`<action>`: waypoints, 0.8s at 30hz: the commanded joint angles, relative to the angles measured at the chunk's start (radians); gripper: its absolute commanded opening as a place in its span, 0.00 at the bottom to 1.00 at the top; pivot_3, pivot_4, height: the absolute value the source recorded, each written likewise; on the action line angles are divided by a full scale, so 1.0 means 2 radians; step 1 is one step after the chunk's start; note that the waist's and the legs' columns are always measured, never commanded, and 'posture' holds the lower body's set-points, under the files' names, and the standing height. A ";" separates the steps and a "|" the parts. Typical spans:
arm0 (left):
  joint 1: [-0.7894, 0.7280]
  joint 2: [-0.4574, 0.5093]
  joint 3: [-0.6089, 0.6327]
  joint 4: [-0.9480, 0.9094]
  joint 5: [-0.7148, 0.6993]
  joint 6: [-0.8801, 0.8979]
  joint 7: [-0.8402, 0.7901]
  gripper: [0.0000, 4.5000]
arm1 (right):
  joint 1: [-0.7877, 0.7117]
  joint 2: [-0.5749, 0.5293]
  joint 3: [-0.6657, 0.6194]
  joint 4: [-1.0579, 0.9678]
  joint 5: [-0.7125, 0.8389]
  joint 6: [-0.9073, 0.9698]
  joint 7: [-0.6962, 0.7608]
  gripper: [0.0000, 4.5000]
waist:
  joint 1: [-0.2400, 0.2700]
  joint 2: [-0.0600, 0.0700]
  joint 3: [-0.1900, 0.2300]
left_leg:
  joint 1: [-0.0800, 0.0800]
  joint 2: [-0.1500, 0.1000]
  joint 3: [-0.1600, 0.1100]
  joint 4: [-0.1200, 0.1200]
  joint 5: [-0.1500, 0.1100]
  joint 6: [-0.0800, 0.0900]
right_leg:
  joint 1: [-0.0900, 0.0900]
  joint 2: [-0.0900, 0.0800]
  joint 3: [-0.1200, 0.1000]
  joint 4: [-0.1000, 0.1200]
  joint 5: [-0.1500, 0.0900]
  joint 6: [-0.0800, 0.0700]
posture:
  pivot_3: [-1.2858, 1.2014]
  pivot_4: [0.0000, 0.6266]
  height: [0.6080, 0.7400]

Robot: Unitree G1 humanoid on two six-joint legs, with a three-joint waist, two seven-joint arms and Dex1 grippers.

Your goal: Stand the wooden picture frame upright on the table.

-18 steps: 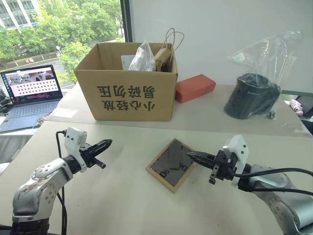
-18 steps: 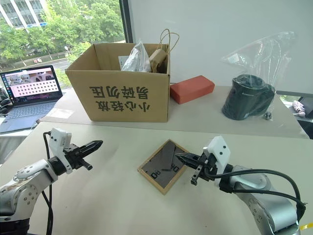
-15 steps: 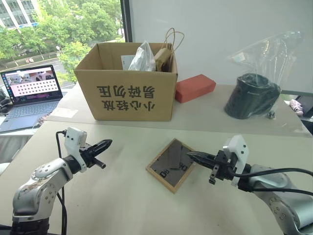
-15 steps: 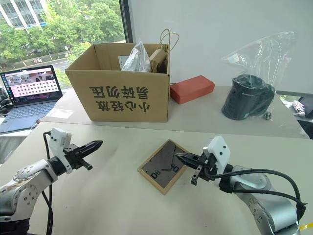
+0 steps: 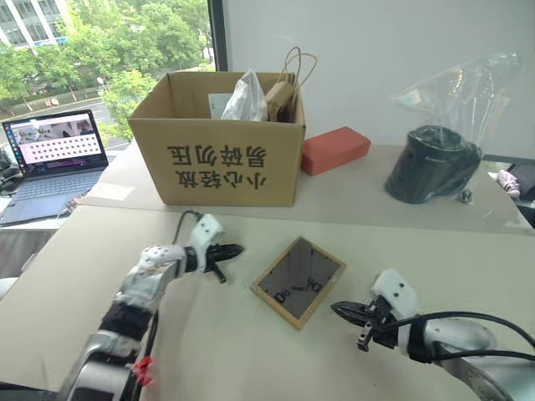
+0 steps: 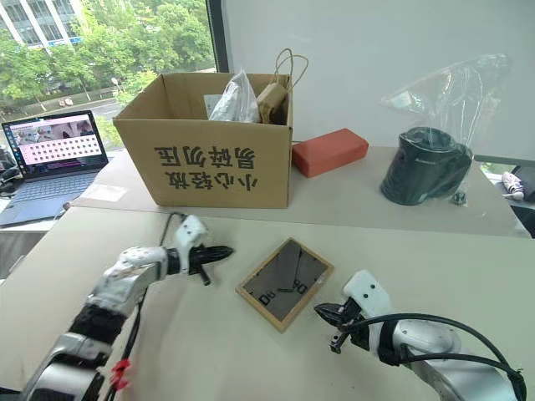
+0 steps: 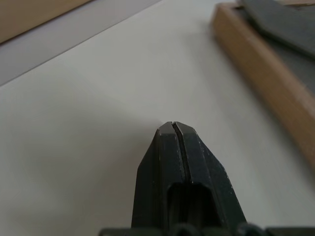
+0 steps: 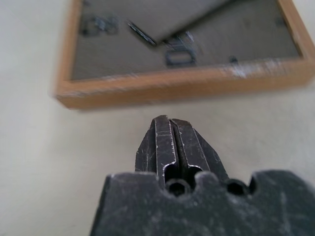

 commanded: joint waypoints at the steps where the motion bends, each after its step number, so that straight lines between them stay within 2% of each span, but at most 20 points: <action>1: -0.032 -0.023 -0.029 0.062 0.040 -0.055 -0.023 0.00 | -0.039 0.024 0.040 0.001 -0.041 0.041 -0.062 0.01 | -0.004 0.000 0.000 | 0.000 0.000 0.000 0.000 0.000 0.000 | 0.000 0.000 0.000 0.000 0.000 0.000 | 0.52 0.24 1.00; 6: -0.034 -0.039 -0.042 0.068 0.056 -0.070 -0.046 0.00 | -0.090 0.064 0.076 0.011 -0.065 0.082 -0.100 0.01 | -0.005 0.000 0.000 | 0.000 0.000 0.000 0.000 0.000 0.000 | 0.000 0.000 0.000 0.000 0.000 0.000 | 0.52 0.24 1.00; 13: 0.011 -0.016 -0.041 -0.009 0.058 -0.038 -0.063 0.00 | -0.147 0.090 0.114 0.026 -0.086 0.111 -0.108 0.01 | -0.014 0.000 0.000 | 0.001 0.000 0.000 0.000 0.000 0.000 | 0.000 0.000 0.000 0.001 0.000 0.001 | 0.52 0.24 1.00; 16: 0.043 0.007 -0.033 -0.065 0.054 -0.005 -0.060 0.00 | -0.171 0.098 0.136 0.040 -0.094 0.108 -0.098 0.01 | -0.015 0.000 0.000 | 0.002 0.000 0.000 0.000 0.000 0.000 | 0.000 0.000 0.001 0.002 -0.002 0.003 | 0.52 0.24 1.00; 24: 0.182 0.091 0.031 -0.262 0.025 0.124 -0.023 0.00 | -0.226 0.118 0.200 0.066 -0.099 0.082 -0.043 0.01 | -0.025 0.000 0.000 | 0.003 0.001 -0.001 -0.001 0.000 0.000 | 0.000 0.001 0.001 0.003 -0.002 0.002 | 0.52 0.24 1.00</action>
